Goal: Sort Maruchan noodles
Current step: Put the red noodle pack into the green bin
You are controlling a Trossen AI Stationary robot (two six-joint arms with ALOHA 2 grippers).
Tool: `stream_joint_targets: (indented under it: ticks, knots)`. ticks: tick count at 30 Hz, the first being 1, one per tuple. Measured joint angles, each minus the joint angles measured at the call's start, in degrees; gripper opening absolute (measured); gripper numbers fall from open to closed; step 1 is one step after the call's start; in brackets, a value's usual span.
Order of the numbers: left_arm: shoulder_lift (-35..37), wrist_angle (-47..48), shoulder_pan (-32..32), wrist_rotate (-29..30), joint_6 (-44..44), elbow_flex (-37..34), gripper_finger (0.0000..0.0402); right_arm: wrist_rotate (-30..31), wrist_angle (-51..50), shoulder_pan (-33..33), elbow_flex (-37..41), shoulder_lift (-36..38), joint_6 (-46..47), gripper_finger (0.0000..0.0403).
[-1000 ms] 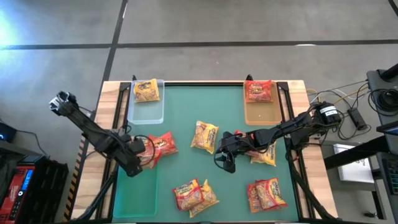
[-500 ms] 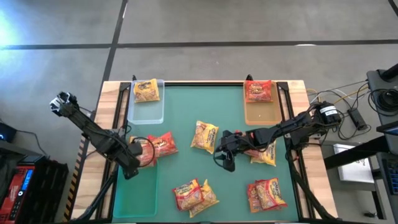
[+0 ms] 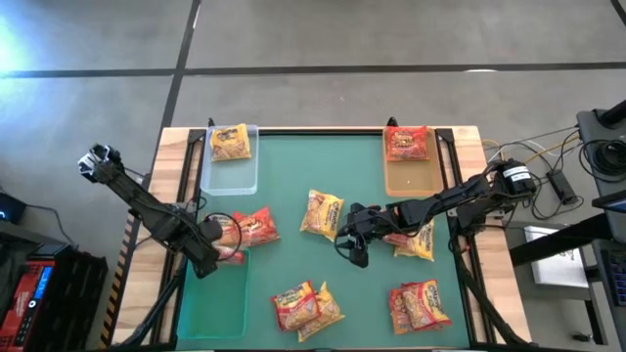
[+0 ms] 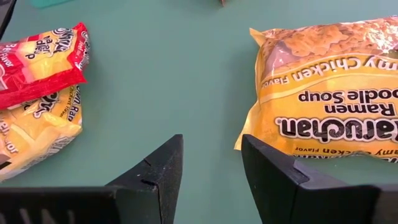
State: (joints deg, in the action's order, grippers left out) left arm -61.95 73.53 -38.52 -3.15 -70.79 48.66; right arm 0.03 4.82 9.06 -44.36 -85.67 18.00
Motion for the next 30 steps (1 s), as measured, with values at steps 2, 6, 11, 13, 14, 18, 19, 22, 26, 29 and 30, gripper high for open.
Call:
stream_joint_targets:
  ticks: [2, 6, 11, 13, 14, 18, 19, 22, 26, 29, 30]
  knots:
    - [0.0, 0.2, 0.0, -2.5, 1.8, 0.4, 0.0153, 0.0, 0.0, 0.0, 0.0, 0.0, 0.0, 0.0153]
    - [0.1, 0.9, 0.2, -1.0, 2.9, 1.2, 0.0153, 0.0, 0.0, -0.2, 0.0, 0.0, 0.0, 0.0153]
    - [0.1, 1.8, 0.5, 7.3, 1.4, 1.1, 0.0153, 0.0, 0.1, -0.2, 0.0, 0.0, 0.0, 0.0148]
    - [0.1, 2.0, 1.2, 9.9, 1.3, 1.1, 0.0153, 0.0, 0.1, -0.2, 0.0, 0.0, 0.4, 0.0148]
    - [0.1, 2.0, 1.6, 10.1, 1.3, 1.1, 0.0153, 0.0, 0.1, -0.2, 0.0, 0.0, 0.8, 0.0148]
    - [0.1, 0.6, 1.9, 3.8, 2.4, 1.1, 0.0153, 0.0, -0.1, -0.2, 0.0, 0.0, 1.5, 0.0148]
    - [0.1, 0.3, 1.9, 2.0, 2.6, 1.1, 0.0153, 0.0, -0.1, -0.2, 0.0, 0.0, 1.5, 0.0148]
    - [0.1, 0.5, 1.9, 0.0, 2.4, 1.0, 0.0153, 0.0, 0.0, -0.2, 0.0, 0.0, 1.5, 0.015]
    - [0.1, 1.5, 1.9, 1.1, 2.1, 1.0, 0.0153, 0.0, 0.0, -0.2, 0.0, 0.0, 1.5, 0.015]
    - [0.1, 4.1, 2.1, 7.0, 2.0, 1.0, 0.0153, 0.0, 0.0, -0.2, 0.0, 0.0, 1.6, 0.015]
    - [0.1, 4.8, 2.3, 8.7, 1.9, 1.0, 0.0153, 0.0, 0.0, -0.2, 0.0, 0.0, 1.8, 0.015]
